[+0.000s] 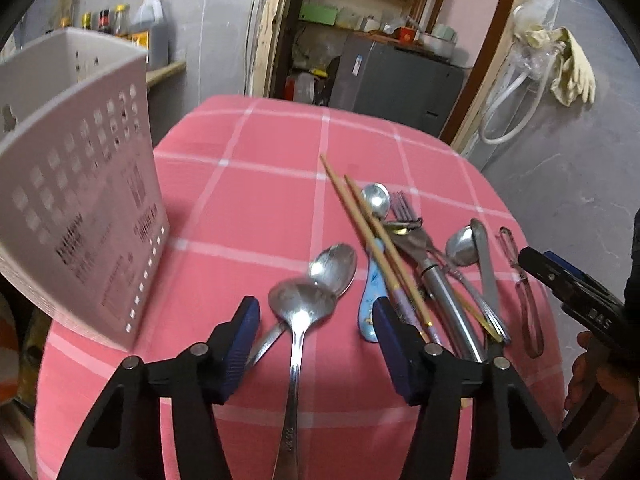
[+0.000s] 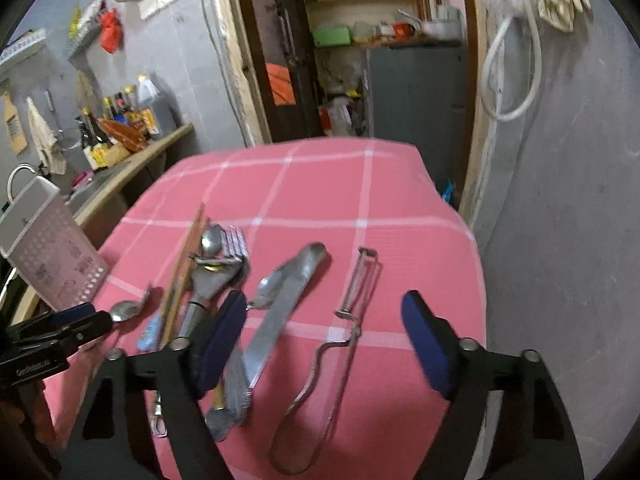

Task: Organize utensils
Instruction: 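Grasp a steel spoon with the left tool while the right tool grasps the metal peeler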

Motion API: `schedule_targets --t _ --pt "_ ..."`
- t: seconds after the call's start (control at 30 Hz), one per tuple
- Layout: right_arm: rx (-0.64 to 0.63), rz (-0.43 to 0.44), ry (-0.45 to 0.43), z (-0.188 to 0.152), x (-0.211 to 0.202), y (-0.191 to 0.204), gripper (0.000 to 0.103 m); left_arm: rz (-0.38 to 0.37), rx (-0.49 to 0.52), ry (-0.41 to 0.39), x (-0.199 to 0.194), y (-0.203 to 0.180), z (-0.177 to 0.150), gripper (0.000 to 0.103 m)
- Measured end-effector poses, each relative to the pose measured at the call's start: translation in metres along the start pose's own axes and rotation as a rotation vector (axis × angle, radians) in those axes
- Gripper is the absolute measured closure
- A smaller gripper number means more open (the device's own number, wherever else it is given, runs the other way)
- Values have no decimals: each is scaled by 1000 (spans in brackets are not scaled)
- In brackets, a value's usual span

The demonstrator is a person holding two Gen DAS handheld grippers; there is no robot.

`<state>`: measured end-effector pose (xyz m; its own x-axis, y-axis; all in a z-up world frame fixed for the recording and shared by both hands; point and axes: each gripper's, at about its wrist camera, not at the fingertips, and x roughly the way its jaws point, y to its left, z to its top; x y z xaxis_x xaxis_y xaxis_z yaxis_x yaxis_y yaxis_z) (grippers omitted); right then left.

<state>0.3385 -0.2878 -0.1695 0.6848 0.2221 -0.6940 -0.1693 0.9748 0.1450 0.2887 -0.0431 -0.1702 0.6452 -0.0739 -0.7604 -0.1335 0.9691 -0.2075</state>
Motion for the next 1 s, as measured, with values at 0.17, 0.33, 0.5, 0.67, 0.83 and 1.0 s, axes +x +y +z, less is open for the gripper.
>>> schedule_targets --t 0.17,0.33,0.5,0.67,0.83,1.0 --pt "27 -10 32 -5 17 -5 46 -2 -30 35 12 4 -3 61" --pt "29 -4 50 -2 28 -7 57 -3 -59 40 18 7 -2 71" --pt "42 3 74 3 37 -10 63 -1 -68 51 16 9 -2 72" --pt "66 17 94 6 46 -14 67 -3 -65 63 15 10 -2 73" --pt "84 23 107 7 50 -17 76 3 -55 82 11 11 -3 90" --pt "130 22 143 10 53 -26 87 22 -45 108 7 15 -5 95"
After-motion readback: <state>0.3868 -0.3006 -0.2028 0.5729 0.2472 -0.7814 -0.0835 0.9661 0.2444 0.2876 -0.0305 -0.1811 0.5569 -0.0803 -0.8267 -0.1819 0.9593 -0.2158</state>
